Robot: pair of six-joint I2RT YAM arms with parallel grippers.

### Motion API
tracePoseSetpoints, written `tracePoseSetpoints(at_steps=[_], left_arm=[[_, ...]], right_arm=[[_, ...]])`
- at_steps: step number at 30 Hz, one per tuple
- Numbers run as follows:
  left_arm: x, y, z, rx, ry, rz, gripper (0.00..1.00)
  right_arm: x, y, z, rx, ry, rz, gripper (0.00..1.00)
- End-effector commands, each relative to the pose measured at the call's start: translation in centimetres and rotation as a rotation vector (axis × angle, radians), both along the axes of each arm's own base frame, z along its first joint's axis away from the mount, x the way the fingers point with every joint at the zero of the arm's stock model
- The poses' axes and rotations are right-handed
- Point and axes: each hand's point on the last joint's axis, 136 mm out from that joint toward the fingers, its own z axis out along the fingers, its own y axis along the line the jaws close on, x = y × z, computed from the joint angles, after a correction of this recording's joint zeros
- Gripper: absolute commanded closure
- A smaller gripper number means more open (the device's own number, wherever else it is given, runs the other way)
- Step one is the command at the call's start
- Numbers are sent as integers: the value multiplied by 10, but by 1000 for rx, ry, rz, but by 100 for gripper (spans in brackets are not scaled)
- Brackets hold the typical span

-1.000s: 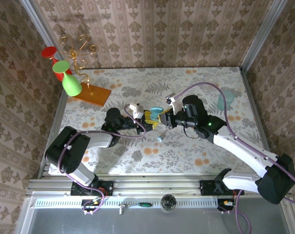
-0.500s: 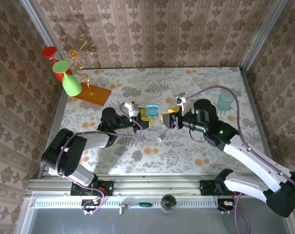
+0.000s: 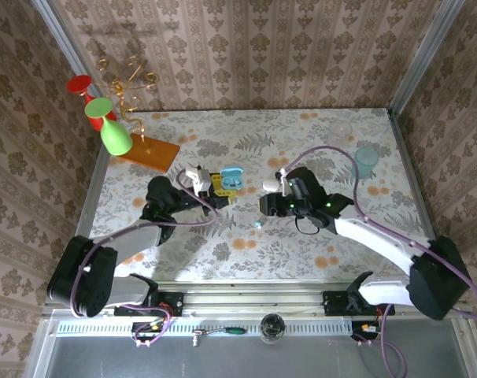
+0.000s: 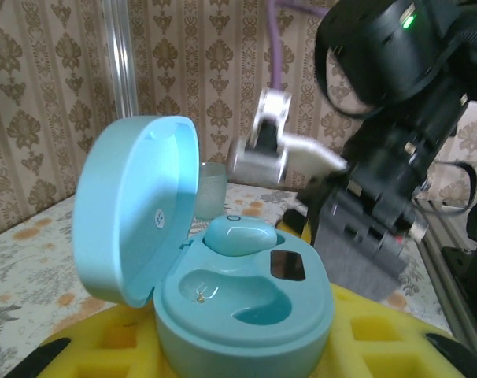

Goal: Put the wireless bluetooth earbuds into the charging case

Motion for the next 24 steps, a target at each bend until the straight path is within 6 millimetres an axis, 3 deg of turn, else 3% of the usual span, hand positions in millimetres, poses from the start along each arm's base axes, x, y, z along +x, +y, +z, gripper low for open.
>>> tracePoseSetpoints(at_steps=[1,7,13,18,24], left_arm=[[-1,9,-1,17,-23,31,75],[-8,13,0,32,-29,36,75],[-8,15,1,33,-37,56,75],[-9,15,1,39,-37,59,75],[-10,13,1,49,-35,54,75]], right_arm=[[-10,17,-28,7,133,83,46],[-3,33,-66,-16,235,185,47],[11,47,-85,-20,277,244,47],[11,43,-111,-34,316,260,48],[-3,33,-123,-27,349,268,53]])
